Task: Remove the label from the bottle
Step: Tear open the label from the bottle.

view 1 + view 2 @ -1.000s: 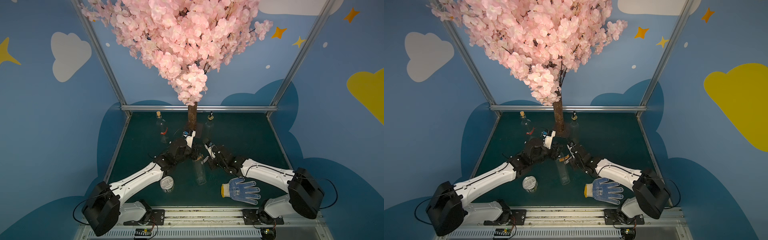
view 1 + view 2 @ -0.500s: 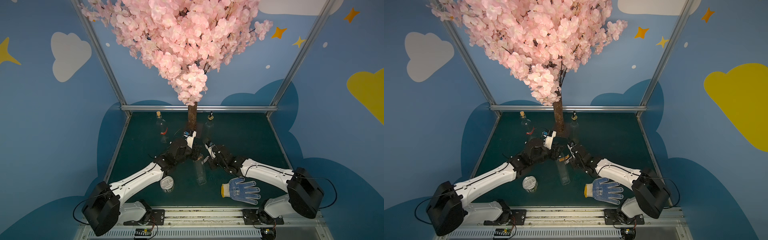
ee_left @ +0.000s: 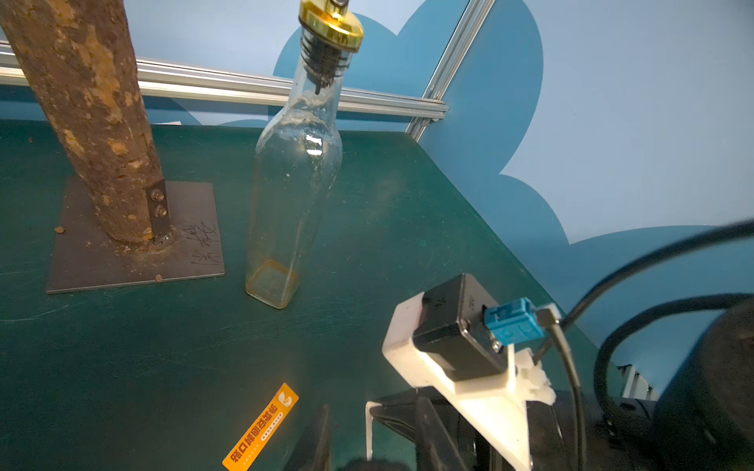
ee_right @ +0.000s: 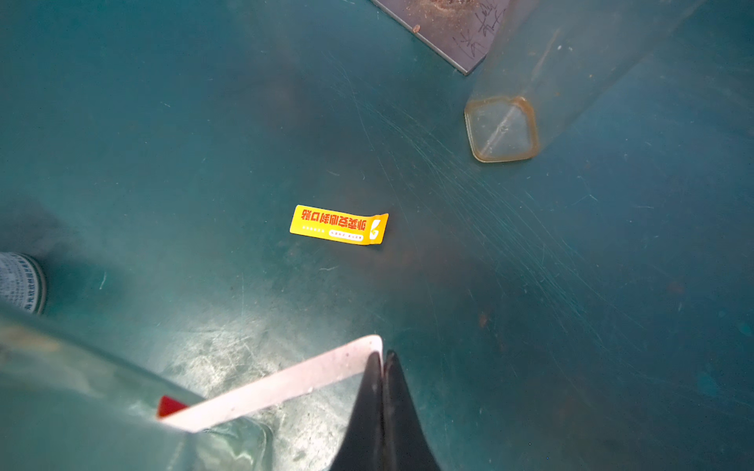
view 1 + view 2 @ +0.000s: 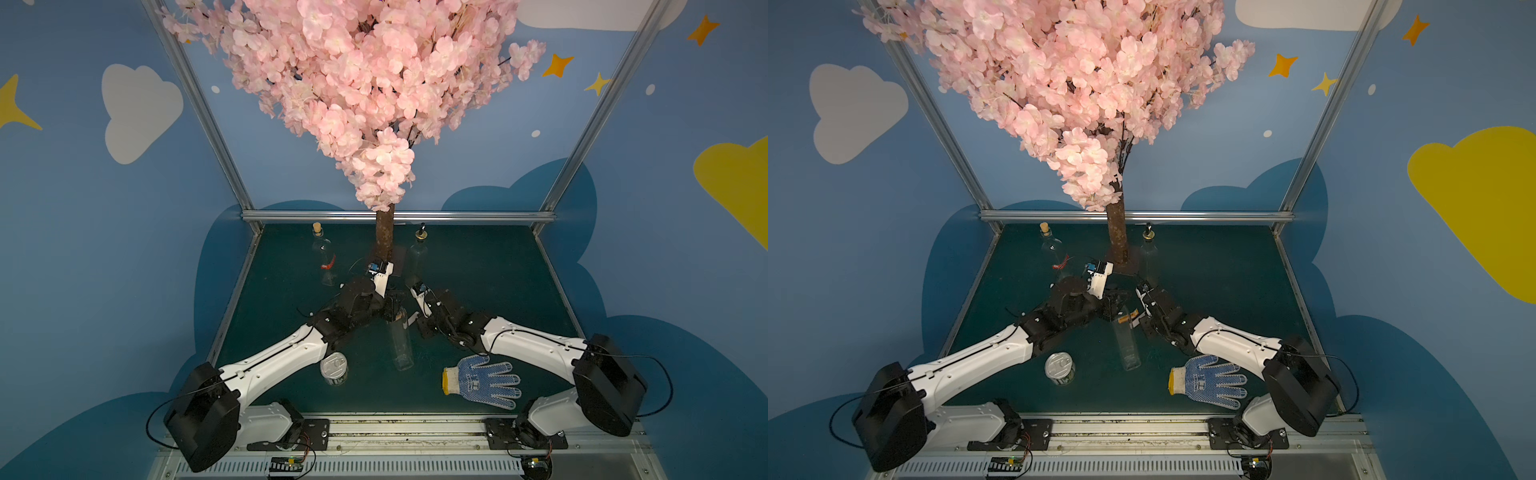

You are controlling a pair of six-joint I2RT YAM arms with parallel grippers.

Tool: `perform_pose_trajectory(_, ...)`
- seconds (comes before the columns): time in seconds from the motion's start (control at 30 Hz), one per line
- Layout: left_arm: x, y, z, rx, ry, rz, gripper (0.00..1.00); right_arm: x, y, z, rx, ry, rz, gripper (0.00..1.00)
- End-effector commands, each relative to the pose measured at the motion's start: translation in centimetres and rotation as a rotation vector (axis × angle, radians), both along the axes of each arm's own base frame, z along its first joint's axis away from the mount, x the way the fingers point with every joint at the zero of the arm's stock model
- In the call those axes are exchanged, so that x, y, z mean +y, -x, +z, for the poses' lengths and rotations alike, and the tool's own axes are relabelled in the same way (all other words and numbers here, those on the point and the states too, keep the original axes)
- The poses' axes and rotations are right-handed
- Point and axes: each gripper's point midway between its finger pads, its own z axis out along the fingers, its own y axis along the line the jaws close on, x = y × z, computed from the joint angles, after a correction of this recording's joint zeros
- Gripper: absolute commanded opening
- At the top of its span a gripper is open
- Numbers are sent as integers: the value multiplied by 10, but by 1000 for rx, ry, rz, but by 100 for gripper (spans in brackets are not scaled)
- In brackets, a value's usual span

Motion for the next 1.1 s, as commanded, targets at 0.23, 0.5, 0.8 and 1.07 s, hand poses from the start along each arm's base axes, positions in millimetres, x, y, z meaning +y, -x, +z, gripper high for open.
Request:
perform_pose_trajectory(0.23, -10, 1, 18, -38, 33, -33, 2, -11, -7, -10, 2, 24, -49, 0)
perform_pose_trajectory(0.5, -10, 1, 19, -42, 36, -36, 2, -12, -8, -11, 3, 25, -53, 0)
perform_pose_trajectory(0.8, -13, 1, 20, -43, 37, -43, 2, -13, -10, -12, 5, 25, -61, 0)
perform_pose_trajectory(1.07, -14, 1, 22, -47, 36, -49, 2, -14, -11, -13, 8, 25, -65, 0)
